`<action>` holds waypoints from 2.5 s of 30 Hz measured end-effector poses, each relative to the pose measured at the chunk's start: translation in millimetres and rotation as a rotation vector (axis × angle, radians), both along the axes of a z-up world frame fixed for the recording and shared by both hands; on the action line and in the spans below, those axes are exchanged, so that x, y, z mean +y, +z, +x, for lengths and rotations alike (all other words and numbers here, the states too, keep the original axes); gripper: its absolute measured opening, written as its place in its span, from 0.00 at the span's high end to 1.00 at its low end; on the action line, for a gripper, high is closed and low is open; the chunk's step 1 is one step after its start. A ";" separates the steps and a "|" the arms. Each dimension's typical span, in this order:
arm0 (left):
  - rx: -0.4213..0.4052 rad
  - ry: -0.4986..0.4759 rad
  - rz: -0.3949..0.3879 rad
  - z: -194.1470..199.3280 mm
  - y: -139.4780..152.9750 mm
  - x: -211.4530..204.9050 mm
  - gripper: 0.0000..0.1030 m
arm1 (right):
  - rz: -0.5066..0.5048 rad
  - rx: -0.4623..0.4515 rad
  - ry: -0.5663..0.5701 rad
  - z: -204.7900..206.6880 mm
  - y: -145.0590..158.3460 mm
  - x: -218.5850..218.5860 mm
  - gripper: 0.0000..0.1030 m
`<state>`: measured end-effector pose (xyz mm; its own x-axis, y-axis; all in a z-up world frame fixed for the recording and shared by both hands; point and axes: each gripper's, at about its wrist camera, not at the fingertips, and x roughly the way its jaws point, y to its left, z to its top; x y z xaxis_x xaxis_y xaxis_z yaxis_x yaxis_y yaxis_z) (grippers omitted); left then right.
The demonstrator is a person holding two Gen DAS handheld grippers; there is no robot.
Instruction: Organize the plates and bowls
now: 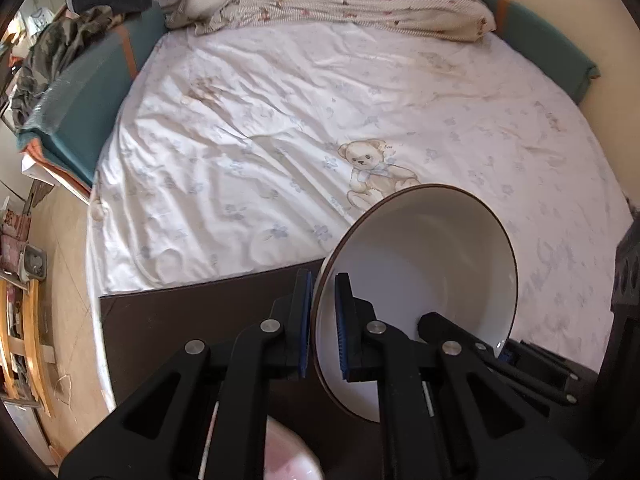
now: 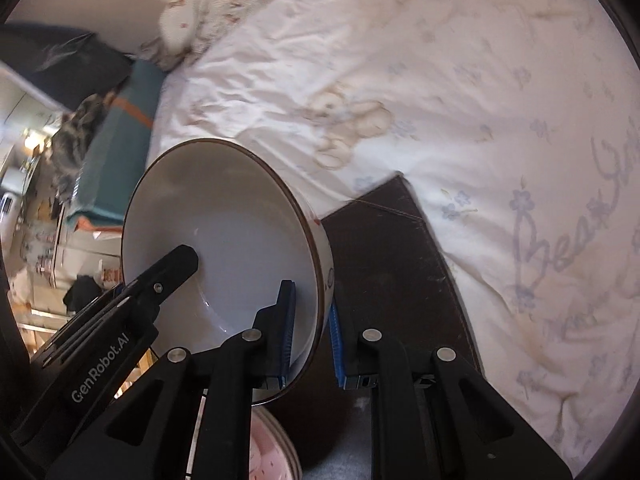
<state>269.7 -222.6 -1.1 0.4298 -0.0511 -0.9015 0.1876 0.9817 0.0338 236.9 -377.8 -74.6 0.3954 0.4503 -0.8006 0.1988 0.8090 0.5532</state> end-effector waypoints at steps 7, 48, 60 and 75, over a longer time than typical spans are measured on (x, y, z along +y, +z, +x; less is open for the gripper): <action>-0.004 0.008 0.024 -58.8 29.6 42.4 0.92 | 0.010 -0.069 0.067 -52.1 32.0 39.8 0.82; 0.133 0.119 -0.195 -166.8 -47.8 215.0 0.92 | -0.185 -0.045 0.396 -138.7 16.4 196.9 0.70; 0.086 0.128 -0.203 -163.9 -41.2 211.8 0.91 | -0.156 -0.097 0.339 -137.6 29.8 177.2 0.85; 0.070 0.161 -0.244 -157.0 -36.9 214.3 0.91 | 0.011 0.017 0.292 -128.5 12.0 157.0 0.86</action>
